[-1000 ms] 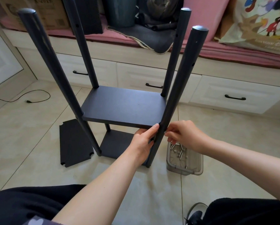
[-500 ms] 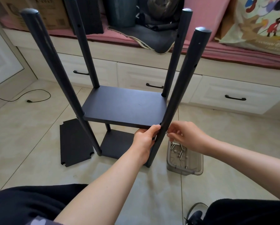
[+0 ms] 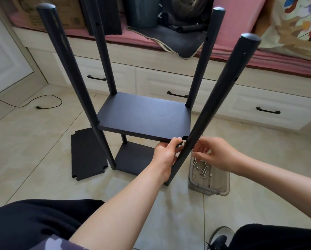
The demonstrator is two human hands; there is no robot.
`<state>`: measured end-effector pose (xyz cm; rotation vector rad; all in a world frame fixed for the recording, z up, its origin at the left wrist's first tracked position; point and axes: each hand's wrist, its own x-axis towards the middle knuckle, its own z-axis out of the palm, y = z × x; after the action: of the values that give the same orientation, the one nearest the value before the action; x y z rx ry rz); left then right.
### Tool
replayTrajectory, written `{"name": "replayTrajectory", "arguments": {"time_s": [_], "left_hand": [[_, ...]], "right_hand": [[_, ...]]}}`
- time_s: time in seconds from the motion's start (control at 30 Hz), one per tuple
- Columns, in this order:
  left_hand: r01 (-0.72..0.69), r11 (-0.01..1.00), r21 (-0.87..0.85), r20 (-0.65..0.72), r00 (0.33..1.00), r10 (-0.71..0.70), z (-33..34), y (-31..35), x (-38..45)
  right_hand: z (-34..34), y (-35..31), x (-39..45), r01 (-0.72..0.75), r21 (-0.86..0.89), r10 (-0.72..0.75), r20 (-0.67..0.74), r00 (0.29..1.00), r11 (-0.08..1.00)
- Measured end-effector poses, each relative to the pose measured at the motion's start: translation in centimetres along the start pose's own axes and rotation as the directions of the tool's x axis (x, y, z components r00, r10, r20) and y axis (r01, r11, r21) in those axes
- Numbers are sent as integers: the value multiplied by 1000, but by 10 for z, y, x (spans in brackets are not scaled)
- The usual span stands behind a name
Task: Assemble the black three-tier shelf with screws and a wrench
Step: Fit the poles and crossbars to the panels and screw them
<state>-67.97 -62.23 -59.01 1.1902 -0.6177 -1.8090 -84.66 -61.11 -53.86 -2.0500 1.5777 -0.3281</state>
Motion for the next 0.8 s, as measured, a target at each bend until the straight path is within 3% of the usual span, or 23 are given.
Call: {"name": "replayTrajectory", "arguments": {"time_s": [0.2, 0.33, 0.5, 0.8], "left_hand": [[-9, 999, 44, 6, 1000, 8, -5, -2, 2], [-13, 999, 45, 10, 1000, 12, -7, -4, 2], [-25, 999, 34, 21, 1000, 24, -7, -2, -1], [-54, 998, -21, 49, 997, 55, -10, 0, -3]], "right_hand": [[5, 11, -4, 0, -55, -4, -73, 997, 998], [7, 9, -2, 51, 3, -50, -129, 990, 999], [9, 3, 1, 65, 74, -59, -80, 995, 995], [9, -2, -3, 129, 99, -118, -114, 986, 987]]}}
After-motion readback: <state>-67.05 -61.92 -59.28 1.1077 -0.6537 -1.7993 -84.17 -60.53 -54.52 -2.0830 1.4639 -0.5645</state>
